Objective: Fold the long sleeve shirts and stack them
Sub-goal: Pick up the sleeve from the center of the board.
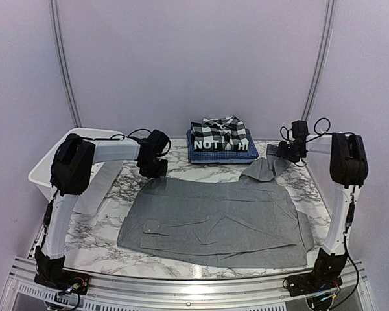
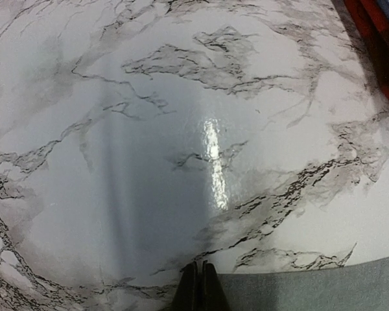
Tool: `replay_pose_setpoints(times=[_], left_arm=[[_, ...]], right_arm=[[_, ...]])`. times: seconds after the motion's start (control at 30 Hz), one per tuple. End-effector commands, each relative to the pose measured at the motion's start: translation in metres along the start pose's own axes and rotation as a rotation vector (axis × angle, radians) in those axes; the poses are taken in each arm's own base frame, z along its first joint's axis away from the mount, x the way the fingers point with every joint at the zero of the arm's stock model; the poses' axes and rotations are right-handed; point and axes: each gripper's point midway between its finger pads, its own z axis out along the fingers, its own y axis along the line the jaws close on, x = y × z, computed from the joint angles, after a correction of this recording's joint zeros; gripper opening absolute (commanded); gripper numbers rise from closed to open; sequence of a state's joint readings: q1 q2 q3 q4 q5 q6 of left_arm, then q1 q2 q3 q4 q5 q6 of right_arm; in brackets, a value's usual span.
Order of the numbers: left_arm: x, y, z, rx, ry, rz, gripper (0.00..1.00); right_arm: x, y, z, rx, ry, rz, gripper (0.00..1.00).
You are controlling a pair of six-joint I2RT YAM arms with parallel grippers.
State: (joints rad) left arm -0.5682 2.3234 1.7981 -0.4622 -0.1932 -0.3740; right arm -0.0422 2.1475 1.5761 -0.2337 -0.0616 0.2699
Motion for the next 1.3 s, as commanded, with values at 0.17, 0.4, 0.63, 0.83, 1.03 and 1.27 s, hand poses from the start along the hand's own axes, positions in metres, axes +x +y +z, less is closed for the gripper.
replay_pose_setpoints(times=[0.17,0.4,0.63,0.83,1.03,1.27], left_arm=[[-0.006,0.004,-0.017,0.013,-0.027,0.015,0.0],[-0.014,0.006,-0.039,0.04,-0.098,0.016,0.0],[-0.02,0.005,-0.056,0.073,-0.155,0.008,0.0],[-0.017,0.004,-0.07,0.111,-0.172,-0.009,0.0],[-0.007,0.0,-0.089,0.179,-0.193,-0.026,0.0],[0.01,-0.001,-0.104,0.245,-0.201,-0.05,0.0]], right_arm=[[-0.004,-0.004,-0.004,0.036,0.007,0.012,0.12],[-0.043,0.011,-0.073,0.011,-0.131,0.026,0.0],[-0.055,0.029,-0.155,-0.016,-0.266,0.027,0.0],[-0.028,0.057,-0.211,-0.089,-0.311,-0.005,0.0],[0.004,0.07,-0.264,-0.168,-0.331,-0.024,0.0],[0.047,0.1,-0.313,-0.323,-0.296,-0.065,0.0]])
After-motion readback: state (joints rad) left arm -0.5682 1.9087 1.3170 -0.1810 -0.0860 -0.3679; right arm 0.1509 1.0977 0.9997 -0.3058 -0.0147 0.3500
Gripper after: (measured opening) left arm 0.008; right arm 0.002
